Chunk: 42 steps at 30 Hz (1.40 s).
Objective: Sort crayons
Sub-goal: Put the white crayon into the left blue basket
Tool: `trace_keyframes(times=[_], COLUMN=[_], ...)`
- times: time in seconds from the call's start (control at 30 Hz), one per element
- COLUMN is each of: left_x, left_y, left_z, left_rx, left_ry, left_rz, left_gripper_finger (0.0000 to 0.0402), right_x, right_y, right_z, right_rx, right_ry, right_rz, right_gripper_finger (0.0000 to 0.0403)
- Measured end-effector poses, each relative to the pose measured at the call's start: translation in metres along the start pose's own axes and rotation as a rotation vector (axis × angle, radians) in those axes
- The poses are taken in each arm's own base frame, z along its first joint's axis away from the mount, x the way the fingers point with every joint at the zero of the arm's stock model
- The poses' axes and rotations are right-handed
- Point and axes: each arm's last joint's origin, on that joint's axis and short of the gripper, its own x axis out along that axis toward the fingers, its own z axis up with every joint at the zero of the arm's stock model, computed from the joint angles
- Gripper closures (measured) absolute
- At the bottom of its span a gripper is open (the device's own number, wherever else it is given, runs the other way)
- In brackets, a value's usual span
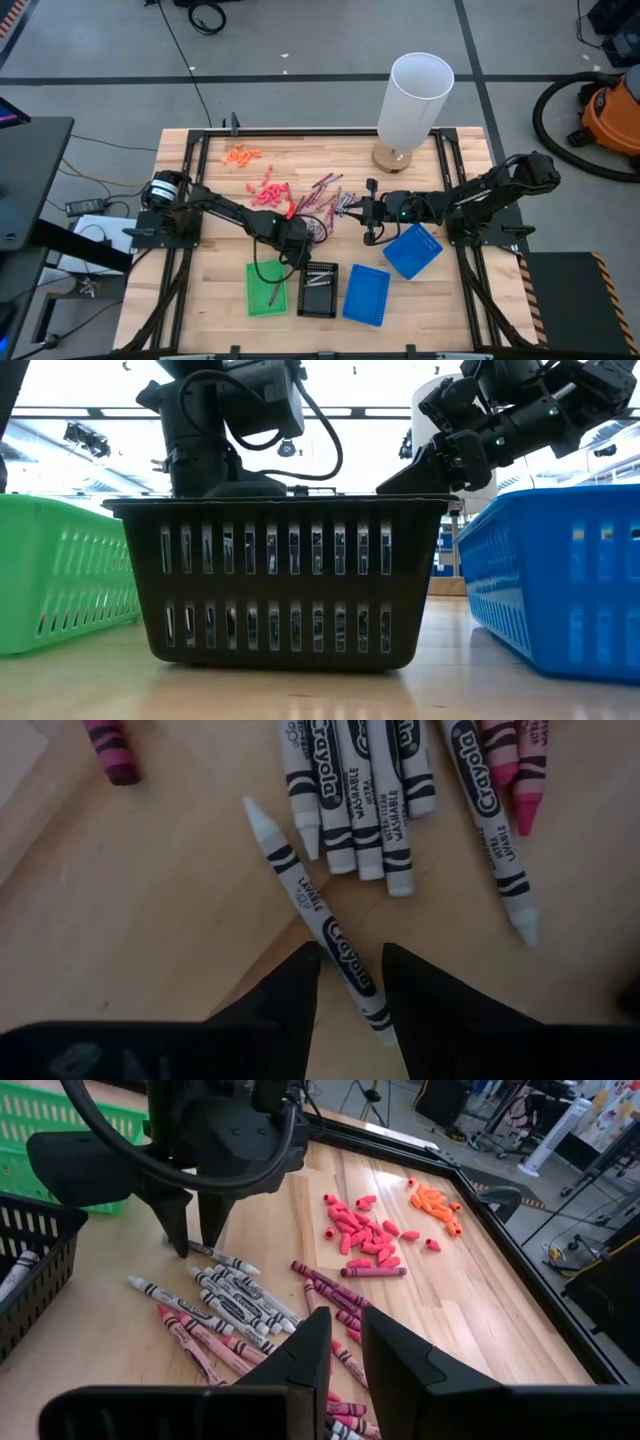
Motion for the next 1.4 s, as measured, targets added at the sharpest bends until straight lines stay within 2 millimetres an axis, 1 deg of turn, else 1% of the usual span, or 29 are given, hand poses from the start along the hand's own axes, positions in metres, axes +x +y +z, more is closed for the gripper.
trace_keyframes(times=[0.1,0.27,0.33,0.53,0.63,0.7,0.8,0.87,0.93,1.03,1.13,1.2,1.27,1.33,1.4], left_x=[0.000,0.000,0.000,-0.004,-0.016,-0.028,-0.041,-0.049,-0.058,-0.063,-0.067,-0.068,-0.069,-0.070,-0.069], left_y=[0.001,0.002,0.002,0.004,0.007,0.002,0.000,-0.003,-0.008,-0.016,-0.023,-0.026,-0.027,-0.027,-0.026], left_z=[0.000,0.000,-0.001,0.000,0.000,0.004,0.003,0.003,0.002,0.000,0.003,0.005,0.007,0.009,0.011], left_rx=[0.013,0.035,0.047,0.057,0.072,0.072,0.135,0.167,0.228,0.341,0.446,0.523,0.609,0.682,0.735], left_ry=[0.007,0.015,0.018,0.018,-0.007,-0.084,-0.182,-0.256,-0.336,-0.451,-0.548,-0.580,-0.596,-0.602,-0.599], left_rz=[0.003,0.008,0.009,0.028,0.056,0.027,0.031,0.035,0.033,0.084,0.099,0.100,0.118,0.141,0.163], left_gripper_finger=[0.0302,0.0371,0.0388,0.0384,0.0384,0.0383,0.0383,0.0383,0.0383,0.0383,0.0383,0.0383,0.0383,0.0383,0.0383], right_x=[0.000,0.000,0.000,0.000,0.000,0.000,0.000,-0.001,-0.005,-0.006,-0.009,-0.012,-0.013,-0.016,-0.014], right_y=[0.000,0.000,0.000,0.001,0.001,0.001,0.001,0.002,0.001,-0.005,-0.007,-0.009,-0.011,-0.011,-0.012], right_z=[0.000,0.000,0.000,0.000,0.000,0.000,-0.002,-0.008,-0.013,-0.003,0.000,0.007,0.015,0.015,0.013], right_rx=[0.000,0.000,-0.001,-0.002,-0.002,-0.001,-0.003,0.005,0.065,0.183,0.249,0.330,0.454,0.538,0.619], right_ry=[0.000,0.000,0.003,0.001,-0.001,-0.001,0.017,0.097,0.225,0.408,0.613,0.681,0.714,0.787,0.840], right_rz=[0.000,0.000,0.002,0.028,0.028,0.028,0.030,0.014,0.009,0.006,0.025,0.069,0.122,0.164,0.188], right_gripper_finger=[0.0335,0.0335,0.0335,0.0335,0.0335,0.0335,0.0335,0.0335,0.0335,0.0335,0.0331,0.0323,0.0311,0.0295,0.0278])
